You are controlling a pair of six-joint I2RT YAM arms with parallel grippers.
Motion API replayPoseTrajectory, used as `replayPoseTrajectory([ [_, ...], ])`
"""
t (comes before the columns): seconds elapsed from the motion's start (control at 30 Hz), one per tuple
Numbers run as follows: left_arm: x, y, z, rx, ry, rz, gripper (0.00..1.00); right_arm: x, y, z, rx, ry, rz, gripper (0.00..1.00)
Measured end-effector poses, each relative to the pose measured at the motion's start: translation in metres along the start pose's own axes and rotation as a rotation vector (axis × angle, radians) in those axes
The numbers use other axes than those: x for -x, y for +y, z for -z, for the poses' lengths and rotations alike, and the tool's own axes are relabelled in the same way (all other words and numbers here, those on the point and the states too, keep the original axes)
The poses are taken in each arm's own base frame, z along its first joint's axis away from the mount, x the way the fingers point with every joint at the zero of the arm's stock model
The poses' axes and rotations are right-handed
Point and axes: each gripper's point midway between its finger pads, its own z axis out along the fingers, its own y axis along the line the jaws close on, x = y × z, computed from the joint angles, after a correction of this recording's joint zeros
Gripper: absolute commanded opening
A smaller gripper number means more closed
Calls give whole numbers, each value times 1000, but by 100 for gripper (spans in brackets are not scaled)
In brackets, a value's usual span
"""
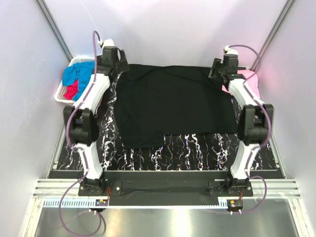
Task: Fold and stack the t-shirts
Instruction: Flatten the tshirt out
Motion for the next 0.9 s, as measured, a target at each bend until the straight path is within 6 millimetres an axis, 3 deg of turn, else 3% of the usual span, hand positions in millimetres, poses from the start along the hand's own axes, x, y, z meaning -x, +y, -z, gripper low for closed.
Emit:
replayPoseTrajectory([
  [0.17, 12, -12, 106, -120, -31, 102, 99, 18, 7, 86, -8, -14, -93, 63],
  [0.23, 1, -14, 139, -182, -13, 167, 99, 22, 15, 121, 7, -30, -128, 62],
  [0.3, -23, -11, 156, -215, 39, 227, 99, 13, 23, 150, 31, -23, -155, 62],
  [0.4, -82, -7, 165, -221, 180, 299, 99, -23, 28, 184, 62, 37, -190, 61],
  [0.57, -186, -8, 177, -203, 427, 337, 99, -86, 16, 208, 49, 148, -231, 60],
  [0.67, -221, -3, 192, -205, 506, 360, 99, -118, 8, 213, 31, 208, -236, 59],
  [0.9, -265, 20, 219, -184, 545, 454, 99, -179, 9, 229, 82, 320, -297, 57],
])
